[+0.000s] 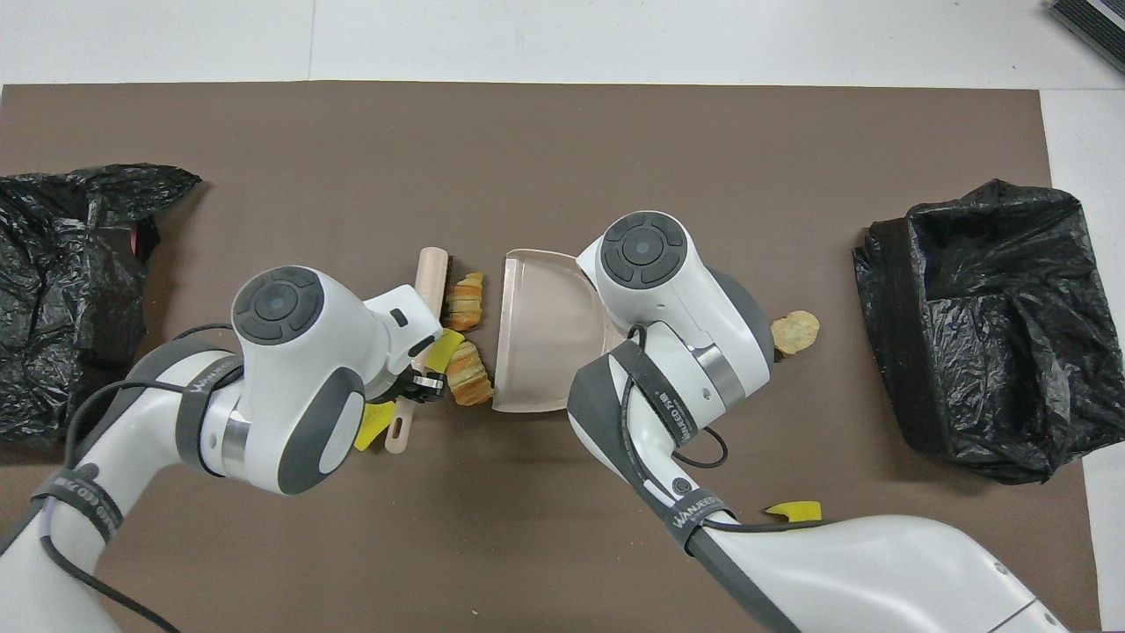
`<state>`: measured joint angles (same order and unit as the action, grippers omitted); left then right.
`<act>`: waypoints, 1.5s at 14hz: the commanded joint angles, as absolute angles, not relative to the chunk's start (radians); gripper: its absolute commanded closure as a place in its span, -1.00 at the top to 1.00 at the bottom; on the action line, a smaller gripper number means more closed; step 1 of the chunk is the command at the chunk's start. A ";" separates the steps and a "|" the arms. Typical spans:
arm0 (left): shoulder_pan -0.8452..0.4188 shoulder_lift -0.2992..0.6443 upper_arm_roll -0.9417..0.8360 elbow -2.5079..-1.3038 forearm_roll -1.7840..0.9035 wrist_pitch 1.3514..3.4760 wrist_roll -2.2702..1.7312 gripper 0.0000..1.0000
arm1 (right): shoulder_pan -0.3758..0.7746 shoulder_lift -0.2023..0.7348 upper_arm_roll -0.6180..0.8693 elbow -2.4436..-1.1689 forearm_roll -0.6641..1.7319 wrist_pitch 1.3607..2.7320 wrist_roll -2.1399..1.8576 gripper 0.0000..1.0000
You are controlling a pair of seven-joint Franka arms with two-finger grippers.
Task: Sweep and dump trash in bin
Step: 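Sweep bread pieces into the dustpan with the brush in the left gripper, then sweep the yellow sponge pieces into the dustpan with the left gripper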
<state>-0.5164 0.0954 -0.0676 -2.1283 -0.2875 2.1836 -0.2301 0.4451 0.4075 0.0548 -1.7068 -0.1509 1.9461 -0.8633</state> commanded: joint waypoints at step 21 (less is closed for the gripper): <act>-0.364 -0.362 -0.041 -2.506 -0.167 1.841 -0.741 -1.00 | 0.436 0.376 0.063 -1.753 -0.156 1.951 -0.799 -1.00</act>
